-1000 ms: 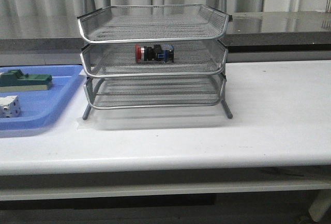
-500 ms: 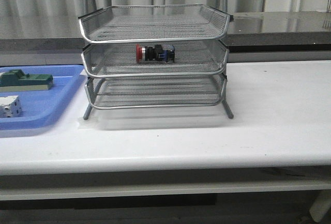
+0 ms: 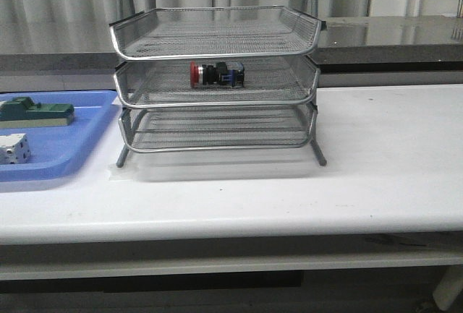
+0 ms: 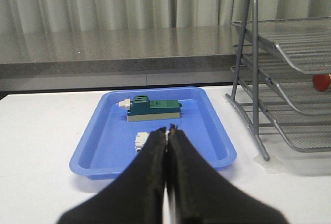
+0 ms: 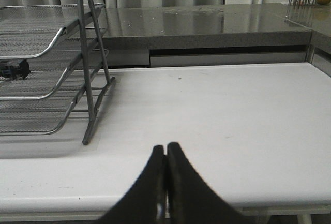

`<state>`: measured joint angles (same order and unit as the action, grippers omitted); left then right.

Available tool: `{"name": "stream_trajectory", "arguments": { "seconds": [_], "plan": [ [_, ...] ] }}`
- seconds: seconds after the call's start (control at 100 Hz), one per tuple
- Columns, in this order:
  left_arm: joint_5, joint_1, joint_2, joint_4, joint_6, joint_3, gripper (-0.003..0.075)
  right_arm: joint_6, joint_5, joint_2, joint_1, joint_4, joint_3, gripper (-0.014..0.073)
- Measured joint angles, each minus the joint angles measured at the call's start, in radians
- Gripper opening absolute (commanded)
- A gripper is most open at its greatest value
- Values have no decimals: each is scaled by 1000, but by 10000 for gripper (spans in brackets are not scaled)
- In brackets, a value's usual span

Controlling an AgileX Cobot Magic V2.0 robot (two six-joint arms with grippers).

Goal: Place button on rack with both arms

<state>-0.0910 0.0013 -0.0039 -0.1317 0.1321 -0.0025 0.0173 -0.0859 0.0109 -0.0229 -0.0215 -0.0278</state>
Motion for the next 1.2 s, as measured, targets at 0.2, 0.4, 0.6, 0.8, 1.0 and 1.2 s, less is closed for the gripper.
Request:
{"name": "stream_trajectory", "arguments": {
  "seconds": [0.2, 0.4, 0.6, 0.8, 1.0, 1.2],
  "plan": [
    [-3, 0, 0, -10, 39, 0, -21, 0, 0, 0, 0, 0, 0, -57],
    [-3, 0, 0, -26, 43, 0, -21, 0, 0, 0, 0, 0, 0, -57],
    [-5, 0, 0, -27, 43, 0, -21, 0, 0, 0, 0, 0, 0, -57],
    [-5, 0, 0, -28, 43, 0, -21, 0, 0, 0, 0, 0, 0, -57],
    [-5, 0, 0, -28, 44, 0, -21, 0, 0, 0, 0, 0, 0, -57],
    [-5, 0, 0, -28, 44, 0, -21, 0, 0, 0, 0, 0, 0, -57]
  ]
}}
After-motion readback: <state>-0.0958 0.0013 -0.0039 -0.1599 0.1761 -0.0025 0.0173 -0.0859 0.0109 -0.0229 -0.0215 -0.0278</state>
